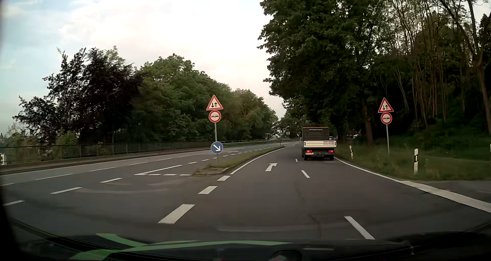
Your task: Follow the waypoints while adhering to traffic rules and regulations
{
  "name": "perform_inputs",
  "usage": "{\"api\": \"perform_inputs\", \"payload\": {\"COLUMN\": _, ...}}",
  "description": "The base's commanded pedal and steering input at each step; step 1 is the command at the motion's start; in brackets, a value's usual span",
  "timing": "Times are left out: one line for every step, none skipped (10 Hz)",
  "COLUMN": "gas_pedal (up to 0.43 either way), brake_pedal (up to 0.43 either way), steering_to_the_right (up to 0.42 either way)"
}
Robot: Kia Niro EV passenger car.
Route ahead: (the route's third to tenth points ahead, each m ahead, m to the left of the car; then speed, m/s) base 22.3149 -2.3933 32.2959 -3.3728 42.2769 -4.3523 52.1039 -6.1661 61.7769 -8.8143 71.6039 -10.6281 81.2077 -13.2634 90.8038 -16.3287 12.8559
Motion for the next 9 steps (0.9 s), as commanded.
{"api": "perform_inputs", "payload": {"gas_pedal": 0.039, "brake_pedal": 0.0, "steering_to_the_right": 0.015}}
{"api": "perform_inputs", "payload": {"gas_pedal": 0.039, "brake_pedal": 0.0, "steering_to_the_right": 0.015}}
{"api": "perform_inputs", "payload": {"gas_pedal": 0.039, "brake_pedal": 0.0, "steering_to_the_right": 0.015}}
{"api": "perform_inputs", "payload": {"gas_pedal": 0.039, "brake_pedal": 0.0, "steering_to_the_right": 0.014}}
{"api": "perform_inputs", "payload": {"gas_pedal": 0.039, "brake_pedal": 0.0, "steering_to_the_right": 0.013}}
{"api": "perform_inputs", "payload": {"gas_pedal": 0.039, "brake_pedal": 0.0, "steering_to_the_right": 0.012}}
{"api": "perform_inputs", "payload": {"gas_pedal": 0.039, "brake_pedal": 0.0, "steering_to_the_right": 0.011}}
{"api": "perform_inputs", "payload": {"gas_pedal": 0.039, "brake_pedal": 0.0, "steering_to_the_right": 0.011}}
{"api": "perform_inputs", "payload": {"gas_pedal": 0.039, "brake_pedal": 0.0, "steering_to_the_right": 0.011}}
